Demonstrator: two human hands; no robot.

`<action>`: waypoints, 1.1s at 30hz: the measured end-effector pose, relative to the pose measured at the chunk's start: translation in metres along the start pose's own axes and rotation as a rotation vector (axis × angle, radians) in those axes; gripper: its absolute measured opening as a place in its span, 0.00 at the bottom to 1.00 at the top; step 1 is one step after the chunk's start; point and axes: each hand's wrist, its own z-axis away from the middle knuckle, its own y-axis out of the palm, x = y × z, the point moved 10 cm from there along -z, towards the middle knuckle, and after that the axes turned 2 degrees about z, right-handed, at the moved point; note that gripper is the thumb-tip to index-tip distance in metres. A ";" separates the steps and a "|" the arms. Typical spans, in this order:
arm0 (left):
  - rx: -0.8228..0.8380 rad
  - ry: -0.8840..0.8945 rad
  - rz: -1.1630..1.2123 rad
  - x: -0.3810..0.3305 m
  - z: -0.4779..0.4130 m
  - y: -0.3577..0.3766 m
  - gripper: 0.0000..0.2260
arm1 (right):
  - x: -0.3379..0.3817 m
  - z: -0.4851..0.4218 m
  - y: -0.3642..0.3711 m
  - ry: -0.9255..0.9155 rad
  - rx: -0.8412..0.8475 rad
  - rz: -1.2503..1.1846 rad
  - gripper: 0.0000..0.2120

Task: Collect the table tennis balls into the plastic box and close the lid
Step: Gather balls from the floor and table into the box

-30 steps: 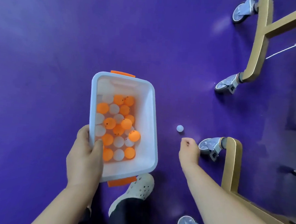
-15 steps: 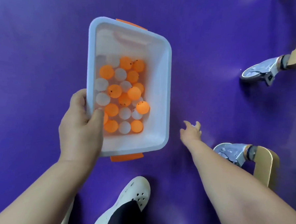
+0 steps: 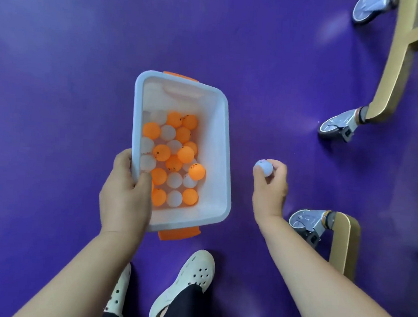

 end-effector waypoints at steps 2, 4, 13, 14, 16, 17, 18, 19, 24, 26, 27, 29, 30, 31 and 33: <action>0.002 0.012 0.004 -0.026 0.014 -0.022 0.11 | 0.065 0.025 -0.022 -0.104 -0.048 -0.125 0.06; 0.008 0.025 0.005 -0.054 0.032 -0.045 0.12 | 0.122 0.050 -0.043 -0.199 -0.066 -0.195 0.07; 0.055 0.115 0.047 -0.187 0.147 -0.160 0.12 | 0.289 0.150 -0.152 -0.289 -0.001 -0.276 0.13; 0.058 0.126 0.049 -0.200 0.162 -0.172 0.12 | 0.300 0.159 -0.172 -0.266 -0.016 -0.293 0.11; 0.062 0.150 0.056 -0.224 0.193 -0.195 0.10 | 0.318 0.177 -0.210 -0.229 -0.035 -0.309 0.11; 0.064 0.162 0.061 -0.235 0.208 -0.205 0.09 | 0.324 0.185 -0.229 -0.205 -0.045 -0.305 0.11; 0.069 0.178 0.068 -0.247 0.223 -0.214 0.08 | 0.329 0.193 -0.247 -0.182 -0.053 -0.296 0.09; 0.074 0.195 0.074 -0.258 0.238 -0.222 0.07 | 0.334 0.201 -0.265 -0.164 -0.059 -0.289 0.08; 0.133 0.290 0.073 -0.312 0.312 -0.247 0.06 | 0.350 0.244 -0.358 -0.113 -0.087 -0.283 0.05; 0.170 0.327 0.068 -0.332 0.341 -0.250 0.05 | 0.350 0.260 -0.395 -0.094 -0.104 -0.281 0.05; 0.189 0.345 0.069 -0.341 0.355 -0.250 0.05 | 0.349 0.268 -0.412 -0.087 -0.111 -0.284 0.06; 0.235 0.373 0.061 -0.356 0.380 -0.246 0.07 | 0.343 0.283 -0.443 -0.069 -0.124 -0.287 0.07; 0.261 0.384 0.053 -0.362 0.393 -0.241 0.07 | 0.338 0.290 -0.458 -0.057 -0.137 -0.283 0.08; 0.289 0.394 0.047 -0.368 0.406 -0.236 0.08 | 0.332 0.298 -0.474 -0.046 -0.153 -0.282 0.08; 0.351 0.412 0.033 -0.378 0.430 -0.224 0.08 | 0.319 0.312 -0.504 -0.019 -0.186 -0.297 0.09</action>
